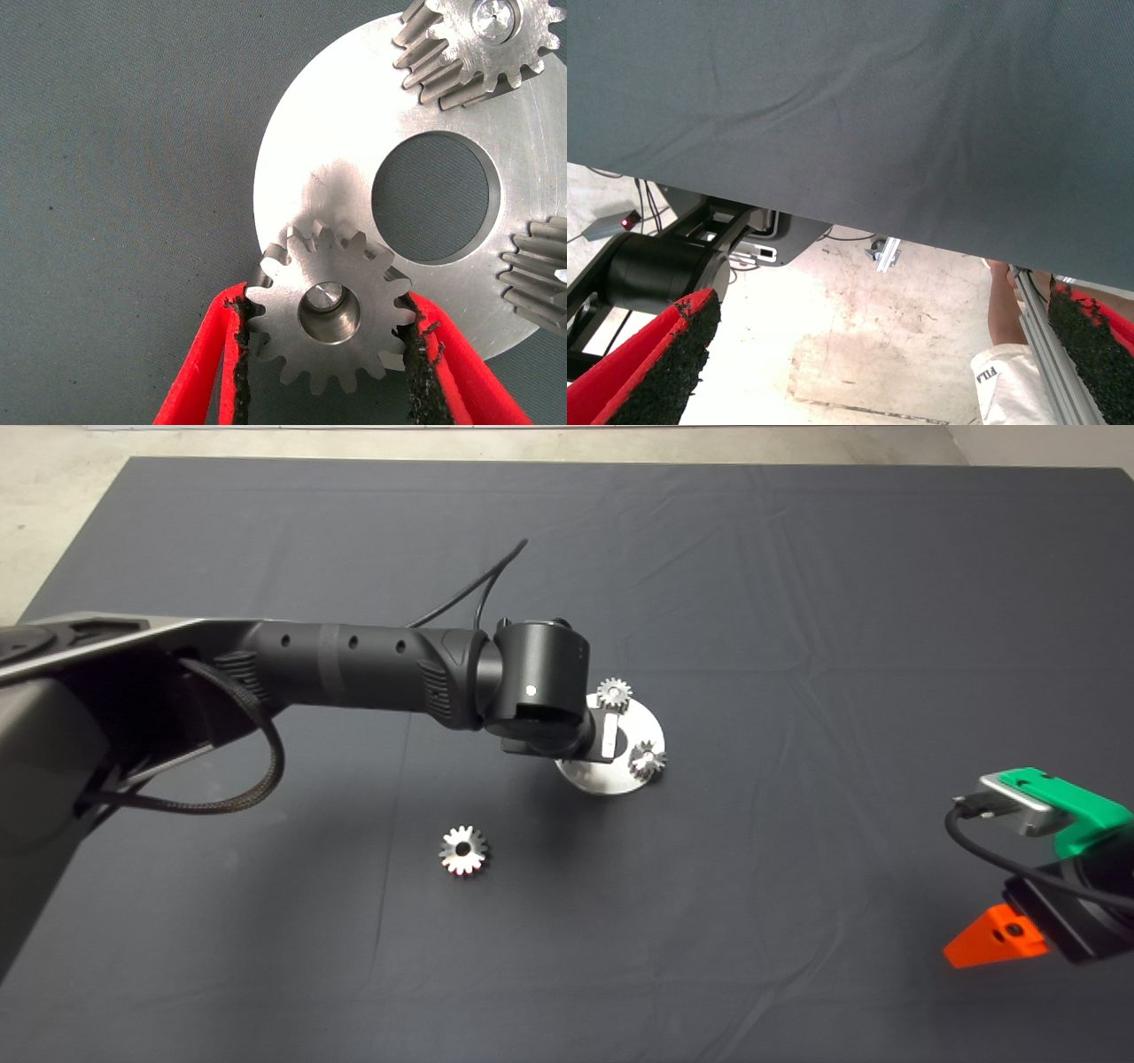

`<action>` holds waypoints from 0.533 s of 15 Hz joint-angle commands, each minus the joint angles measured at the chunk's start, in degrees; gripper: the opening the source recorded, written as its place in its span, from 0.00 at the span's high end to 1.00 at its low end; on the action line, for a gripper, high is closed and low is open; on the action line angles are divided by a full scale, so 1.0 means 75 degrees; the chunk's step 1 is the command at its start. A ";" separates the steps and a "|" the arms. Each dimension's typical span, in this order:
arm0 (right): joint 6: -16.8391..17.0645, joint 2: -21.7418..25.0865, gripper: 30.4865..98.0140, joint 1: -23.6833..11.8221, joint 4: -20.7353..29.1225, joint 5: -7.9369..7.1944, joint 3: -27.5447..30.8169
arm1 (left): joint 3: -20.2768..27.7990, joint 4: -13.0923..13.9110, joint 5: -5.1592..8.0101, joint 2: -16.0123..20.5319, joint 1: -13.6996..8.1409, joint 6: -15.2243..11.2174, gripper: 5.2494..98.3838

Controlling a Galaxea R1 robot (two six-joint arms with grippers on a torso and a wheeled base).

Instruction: Remove an incorrectly installed larger gear and replace it with the correct smaller gear

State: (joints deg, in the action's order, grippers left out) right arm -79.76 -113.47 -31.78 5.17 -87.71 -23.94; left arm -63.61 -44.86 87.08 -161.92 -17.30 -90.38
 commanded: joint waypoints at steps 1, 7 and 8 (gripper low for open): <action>0.0018 0.0040 0.00 -0.0146 0.0307 -0.0786 0.0054 | -0.0071 -0.0101 0.0565 -0.0004 -0.0038 0.0016 0.69; 0.0018 0.0040 0.00 -0.0146 0.0307 -0.0786 0.0054 | -0.0071 -0.0101 0.0577 -0.0004 0.0021 0.0016 0.69; 0.0018 0.0040 0.00 -0.0146 0.0307 -0.0786 0.0054 | -0.0071 -0.0101 0.0577 -0.0016 0.0021 0.0016 0.69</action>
State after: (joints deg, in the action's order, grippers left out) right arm -79.76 -113.45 -31.78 5.17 -87.71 -23.94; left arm -64.03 -45.31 86.93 -161.94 -16.64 -90.38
